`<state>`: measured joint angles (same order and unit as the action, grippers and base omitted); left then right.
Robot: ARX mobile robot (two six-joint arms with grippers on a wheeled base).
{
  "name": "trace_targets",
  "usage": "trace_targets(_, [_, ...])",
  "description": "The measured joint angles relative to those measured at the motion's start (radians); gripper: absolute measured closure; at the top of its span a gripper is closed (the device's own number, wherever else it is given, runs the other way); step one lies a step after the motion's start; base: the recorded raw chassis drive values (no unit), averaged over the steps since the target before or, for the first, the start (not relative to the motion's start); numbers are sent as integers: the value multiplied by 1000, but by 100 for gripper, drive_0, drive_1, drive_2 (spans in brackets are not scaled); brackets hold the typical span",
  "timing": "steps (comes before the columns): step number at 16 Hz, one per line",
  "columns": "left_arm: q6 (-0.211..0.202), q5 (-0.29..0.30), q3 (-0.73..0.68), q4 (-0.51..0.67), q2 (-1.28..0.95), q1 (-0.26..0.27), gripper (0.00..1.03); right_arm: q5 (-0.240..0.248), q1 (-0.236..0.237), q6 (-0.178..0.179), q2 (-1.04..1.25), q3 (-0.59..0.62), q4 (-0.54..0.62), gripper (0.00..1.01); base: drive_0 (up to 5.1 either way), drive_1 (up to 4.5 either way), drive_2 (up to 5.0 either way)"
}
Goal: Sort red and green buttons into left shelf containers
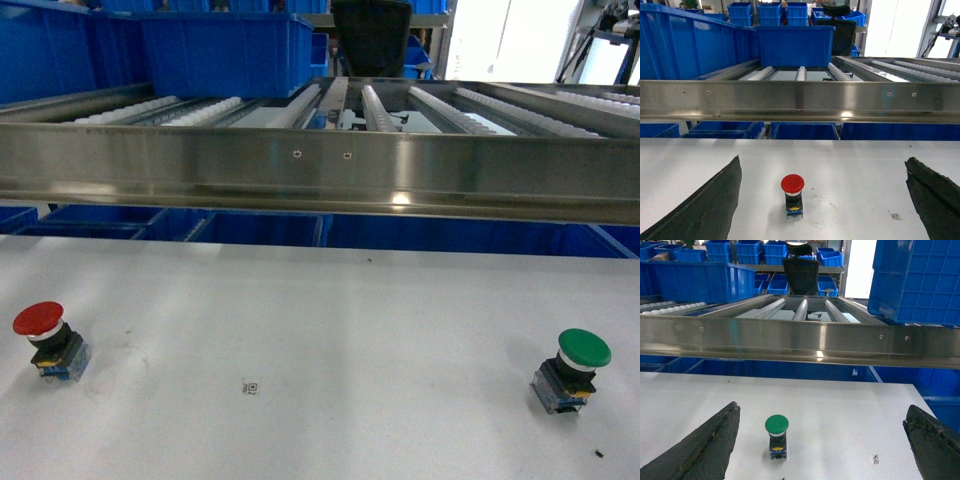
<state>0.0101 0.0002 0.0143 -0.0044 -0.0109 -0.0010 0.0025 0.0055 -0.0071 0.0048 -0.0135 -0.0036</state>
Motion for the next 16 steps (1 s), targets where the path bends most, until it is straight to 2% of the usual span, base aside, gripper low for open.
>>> trace_targets(11, [0, 0, 0, 0, 0, 0, 5, 0, 0, 0, 0, 0, 0, 3, 0, 0, 0])
trace_targets(12, [-3, 0, 0, 7, -5, 1, 5, -19, -12, -2, 0, 1, -2, 3, 0, 0, 0])
trace_targets(13, [-3, 44, 0, 44, -34, 43, 5, -33, -48, -17, 26, 2, 62, 3, 0, 0, 0])
trace_targets(14, [6, 91, 0, 75, -71, 98, 5, -21, -49, -24, 133, 2, 178, 3, 0, 0, 0])
trace_targets(15, [17, 110, 0, 138, -131, 132, 5, -4, -10, -35, 294, 0, 315, 3, 0, 0, 0])
trace_targets(16, [23, 119, 0, 214, -222, 125, 5, -1, 28, -45, 445, -6, 430, 3, 0, 0, 0])
